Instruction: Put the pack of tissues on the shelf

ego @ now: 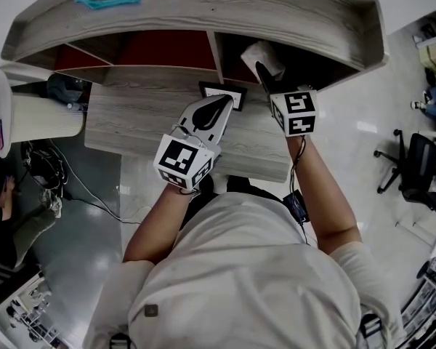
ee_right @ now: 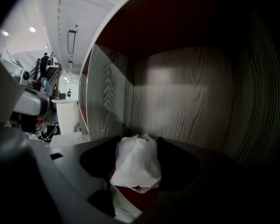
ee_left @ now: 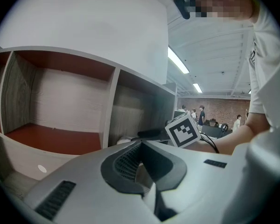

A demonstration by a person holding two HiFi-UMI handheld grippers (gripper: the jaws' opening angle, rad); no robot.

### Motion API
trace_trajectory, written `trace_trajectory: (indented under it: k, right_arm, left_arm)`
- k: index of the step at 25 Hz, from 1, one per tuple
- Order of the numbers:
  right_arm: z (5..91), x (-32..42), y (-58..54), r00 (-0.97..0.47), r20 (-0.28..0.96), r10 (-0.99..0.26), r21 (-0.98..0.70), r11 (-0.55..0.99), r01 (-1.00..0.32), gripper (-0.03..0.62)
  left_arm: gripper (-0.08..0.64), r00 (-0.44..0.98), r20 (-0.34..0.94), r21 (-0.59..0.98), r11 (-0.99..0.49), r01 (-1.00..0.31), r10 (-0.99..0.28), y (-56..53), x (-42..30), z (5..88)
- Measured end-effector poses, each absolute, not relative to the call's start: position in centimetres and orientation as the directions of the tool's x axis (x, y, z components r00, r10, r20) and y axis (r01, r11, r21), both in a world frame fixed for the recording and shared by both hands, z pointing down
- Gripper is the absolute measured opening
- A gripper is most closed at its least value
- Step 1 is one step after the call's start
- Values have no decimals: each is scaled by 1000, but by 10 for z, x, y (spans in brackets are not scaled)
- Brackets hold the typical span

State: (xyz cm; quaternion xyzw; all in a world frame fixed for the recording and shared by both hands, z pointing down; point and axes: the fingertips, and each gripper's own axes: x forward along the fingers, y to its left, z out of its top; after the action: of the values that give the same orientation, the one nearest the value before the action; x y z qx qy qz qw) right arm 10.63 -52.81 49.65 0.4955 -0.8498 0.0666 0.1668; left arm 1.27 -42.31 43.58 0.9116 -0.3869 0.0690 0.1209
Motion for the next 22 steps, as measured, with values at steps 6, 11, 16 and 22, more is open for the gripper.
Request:
trace_trajectory:
  k: [6, 11, 16, 22]
  right_arm:
    - [483, 104, -507, -429, 335, -839, 69, 476, -877, 262]
    - [465, 104, -483, -400, 308, -863, 84, 444, -892, 262]
    - [449, 100, -448, -385, 290, -876, 107, 429, -897, 261]
    - [438, 90, -405, -365, 287, -886, 106, 408, -907, 231]
  left_arm:
    - [15, 705, 205, 163, -687, -708, -678, -410, 6, 427]
    - [15, 724, 188, 156, -708, -689, -663, -395, -2, 418]
    - [15, 745, 169, 151, -730, -666, -645, -373, -13, 408]
    - [15, 770, 150, 141, -758, -637, -620, -347, -29, 395]
